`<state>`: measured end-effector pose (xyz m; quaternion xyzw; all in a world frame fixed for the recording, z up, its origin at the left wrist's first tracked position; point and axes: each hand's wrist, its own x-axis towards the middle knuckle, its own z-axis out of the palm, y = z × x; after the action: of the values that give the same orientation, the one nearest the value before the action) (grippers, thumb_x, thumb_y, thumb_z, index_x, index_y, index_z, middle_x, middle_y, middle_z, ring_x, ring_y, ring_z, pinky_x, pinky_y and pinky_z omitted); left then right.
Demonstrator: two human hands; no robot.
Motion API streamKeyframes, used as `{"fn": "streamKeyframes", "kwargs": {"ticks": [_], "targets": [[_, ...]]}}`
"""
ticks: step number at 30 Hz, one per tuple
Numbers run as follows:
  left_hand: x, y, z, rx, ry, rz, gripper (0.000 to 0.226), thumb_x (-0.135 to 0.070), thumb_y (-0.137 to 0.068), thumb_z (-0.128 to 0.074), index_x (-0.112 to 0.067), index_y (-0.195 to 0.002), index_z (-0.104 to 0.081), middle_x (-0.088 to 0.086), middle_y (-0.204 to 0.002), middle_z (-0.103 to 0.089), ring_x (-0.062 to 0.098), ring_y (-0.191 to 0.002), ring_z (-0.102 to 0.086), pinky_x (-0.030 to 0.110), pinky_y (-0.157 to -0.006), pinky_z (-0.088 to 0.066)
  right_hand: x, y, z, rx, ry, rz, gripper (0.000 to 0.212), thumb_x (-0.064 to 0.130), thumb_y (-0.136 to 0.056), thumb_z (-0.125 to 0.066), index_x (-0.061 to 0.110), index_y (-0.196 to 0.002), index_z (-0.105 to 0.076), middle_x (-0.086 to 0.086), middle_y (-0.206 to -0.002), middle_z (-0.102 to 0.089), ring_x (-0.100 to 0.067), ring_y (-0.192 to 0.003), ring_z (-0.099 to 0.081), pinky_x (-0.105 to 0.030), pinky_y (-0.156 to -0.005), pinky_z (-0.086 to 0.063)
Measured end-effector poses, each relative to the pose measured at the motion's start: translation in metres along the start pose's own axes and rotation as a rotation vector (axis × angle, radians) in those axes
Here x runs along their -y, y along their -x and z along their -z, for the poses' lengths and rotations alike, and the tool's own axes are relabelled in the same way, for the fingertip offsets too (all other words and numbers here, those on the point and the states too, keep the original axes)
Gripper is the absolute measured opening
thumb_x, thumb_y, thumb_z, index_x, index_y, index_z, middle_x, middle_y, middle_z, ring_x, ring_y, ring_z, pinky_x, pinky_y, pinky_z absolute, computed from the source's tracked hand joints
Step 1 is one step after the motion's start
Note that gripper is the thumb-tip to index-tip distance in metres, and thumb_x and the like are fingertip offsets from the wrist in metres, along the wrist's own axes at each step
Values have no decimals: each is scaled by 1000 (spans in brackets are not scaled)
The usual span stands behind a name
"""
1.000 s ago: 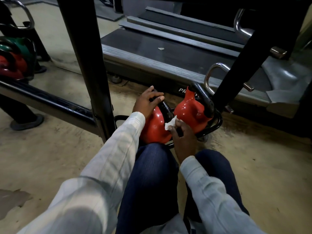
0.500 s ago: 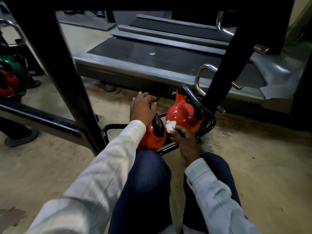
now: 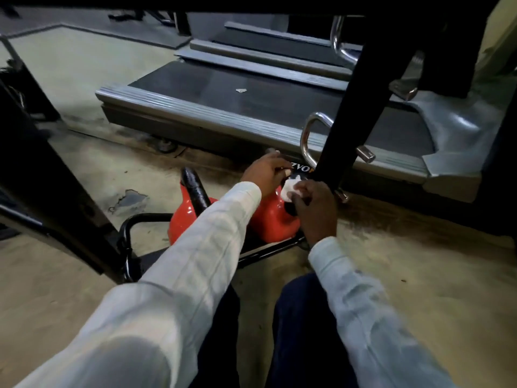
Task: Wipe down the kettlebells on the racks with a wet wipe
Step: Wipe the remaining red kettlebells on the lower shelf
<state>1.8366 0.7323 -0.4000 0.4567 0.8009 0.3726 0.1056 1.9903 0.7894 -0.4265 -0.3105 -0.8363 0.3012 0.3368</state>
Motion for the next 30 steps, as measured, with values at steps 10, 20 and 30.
{"fn": "streamKeyframes", "kwargs": {"ticks": [10,20,30], "targets": [[5,-6,1,-6,-13,113,29,-35,-86,-69,-33,-115,-70,-5,-144,-51,9,-131,-47,28,-112,-34,-8,7,-24,-109,140,59,20,33,-74,-73,19,-87,-65,-6,-97,-53,-27,-95,-47,-39,-83,-39],[-4,-6,1,2,-58,129,30,-32,-90,-66,-31,-120,-68,-1,-149,-45,19,-132,-48,34,-112,-36,-48,43,-24,-89,-461,-247,15,33,-82,-76,38,-90,-64,6,-103,-61,-22,-99,-62,-50,-92,-50],[4,-11,-1,-1,-47,153,32,-37,-85,-69,-35,-117,-69,-2,-146,-48,19,-131,-49,37,-111,-38,-16,-24,-4,73,-558,-237,13,19,-91,-64,26,-102,-67,9,-104,-69,-9,-100,-65,-41,-96,-51]]}}
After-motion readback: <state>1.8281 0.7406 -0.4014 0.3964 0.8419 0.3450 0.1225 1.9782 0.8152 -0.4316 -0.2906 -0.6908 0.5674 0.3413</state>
